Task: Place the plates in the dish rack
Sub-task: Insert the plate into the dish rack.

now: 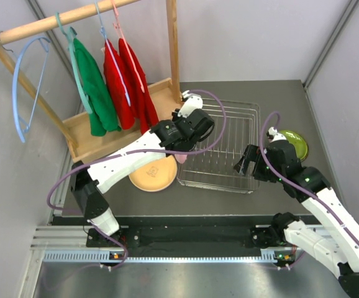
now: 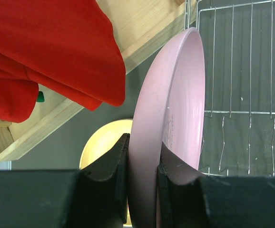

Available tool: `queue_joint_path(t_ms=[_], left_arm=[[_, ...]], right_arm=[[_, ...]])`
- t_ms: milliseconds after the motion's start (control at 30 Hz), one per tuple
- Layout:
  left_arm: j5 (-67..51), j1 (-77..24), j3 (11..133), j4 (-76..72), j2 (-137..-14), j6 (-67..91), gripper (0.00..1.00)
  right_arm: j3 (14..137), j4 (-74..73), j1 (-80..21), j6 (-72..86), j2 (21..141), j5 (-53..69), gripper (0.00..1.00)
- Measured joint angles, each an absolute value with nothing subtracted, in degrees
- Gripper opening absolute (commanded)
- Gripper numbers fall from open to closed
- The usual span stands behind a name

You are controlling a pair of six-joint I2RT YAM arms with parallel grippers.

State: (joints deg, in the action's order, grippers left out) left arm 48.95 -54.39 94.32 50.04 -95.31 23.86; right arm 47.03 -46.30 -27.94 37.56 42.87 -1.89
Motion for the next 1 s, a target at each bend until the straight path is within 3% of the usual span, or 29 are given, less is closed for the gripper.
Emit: queue_joint_path(t_ms=[1000], left_arm=[[55.9,-56.01,101.54,56.71,-101.14,30.13,0.0]], right_arm=[[47.03,-45.58,-27.94,37.67,44.07,-1.67,0.99]])
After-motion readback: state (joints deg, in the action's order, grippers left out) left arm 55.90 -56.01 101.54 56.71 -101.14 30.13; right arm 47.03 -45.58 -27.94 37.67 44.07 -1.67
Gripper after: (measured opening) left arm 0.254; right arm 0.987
